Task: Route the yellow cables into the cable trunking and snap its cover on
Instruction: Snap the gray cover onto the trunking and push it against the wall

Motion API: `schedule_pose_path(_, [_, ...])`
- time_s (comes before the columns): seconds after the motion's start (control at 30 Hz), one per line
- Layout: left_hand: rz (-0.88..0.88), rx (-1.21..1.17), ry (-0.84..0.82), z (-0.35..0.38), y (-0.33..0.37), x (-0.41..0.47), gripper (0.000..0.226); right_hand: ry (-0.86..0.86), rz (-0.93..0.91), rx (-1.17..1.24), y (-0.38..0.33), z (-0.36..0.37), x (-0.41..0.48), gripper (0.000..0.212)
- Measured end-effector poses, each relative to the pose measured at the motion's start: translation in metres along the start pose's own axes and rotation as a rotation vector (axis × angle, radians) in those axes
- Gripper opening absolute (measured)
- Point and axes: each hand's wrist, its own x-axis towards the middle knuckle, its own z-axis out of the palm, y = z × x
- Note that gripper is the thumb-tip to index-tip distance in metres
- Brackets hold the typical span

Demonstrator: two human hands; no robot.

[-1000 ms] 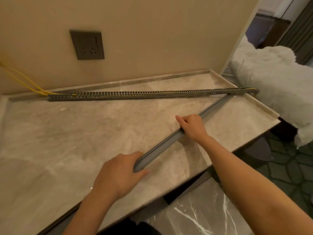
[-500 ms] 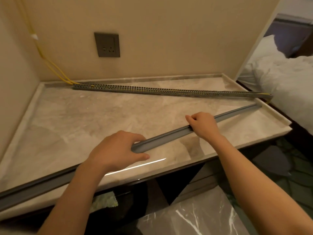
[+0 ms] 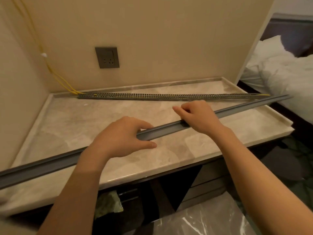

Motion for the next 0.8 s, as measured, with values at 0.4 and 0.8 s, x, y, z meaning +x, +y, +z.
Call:
schedule_pose_path(0.4, [0.168,0.303,0.332,-0.019,-0.024,0.060,0.028,-0.757,-0.012,0.035,-0.040,-0.010,0.087,0.058])
schedule_pose_path(0.8, [-0.132,0.474,0.107,-0.082,-0.156,0.116,0.051,-0.410,-0.015,-0.408,-0.029,0.054,0.176,0.044])
